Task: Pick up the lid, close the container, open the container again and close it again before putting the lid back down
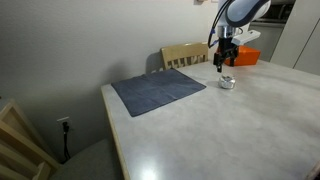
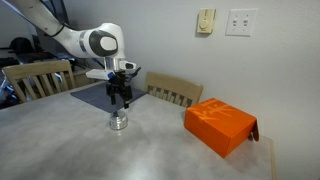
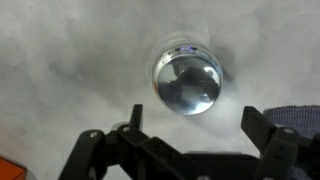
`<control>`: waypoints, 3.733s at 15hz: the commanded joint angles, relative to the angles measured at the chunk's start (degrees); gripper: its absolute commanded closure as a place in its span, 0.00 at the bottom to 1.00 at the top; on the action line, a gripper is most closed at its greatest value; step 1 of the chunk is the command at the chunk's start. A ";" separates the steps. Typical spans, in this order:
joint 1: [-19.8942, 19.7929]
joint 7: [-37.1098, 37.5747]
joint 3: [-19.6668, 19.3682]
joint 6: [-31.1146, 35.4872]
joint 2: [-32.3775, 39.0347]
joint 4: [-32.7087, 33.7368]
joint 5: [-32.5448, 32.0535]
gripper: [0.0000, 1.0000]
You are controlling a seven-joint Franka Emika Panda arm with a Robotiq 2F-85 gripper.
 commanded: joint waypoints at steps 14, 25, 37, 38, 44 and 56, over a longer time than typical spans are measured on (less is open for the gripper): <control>-1.21 -1.46 0.39 1.58 -0.83 -4.74 1.07 0.00; -3.73 -8.50 1.90 1.48 0.97 -3.41 3.66 0.00; -4.44 -12.26 2.45 3.19 1.96 -2.09 4.42 0.00; -4.45 -12.48 2.46 3.30 2.01 -1.97 4.44 0.00; -5.94 -15.97 3.57 1.30 2.95 -0.35 6.90 0.37; -5.11 -15.01 2.80 1.08 1.88 -1.41 6.49 0.56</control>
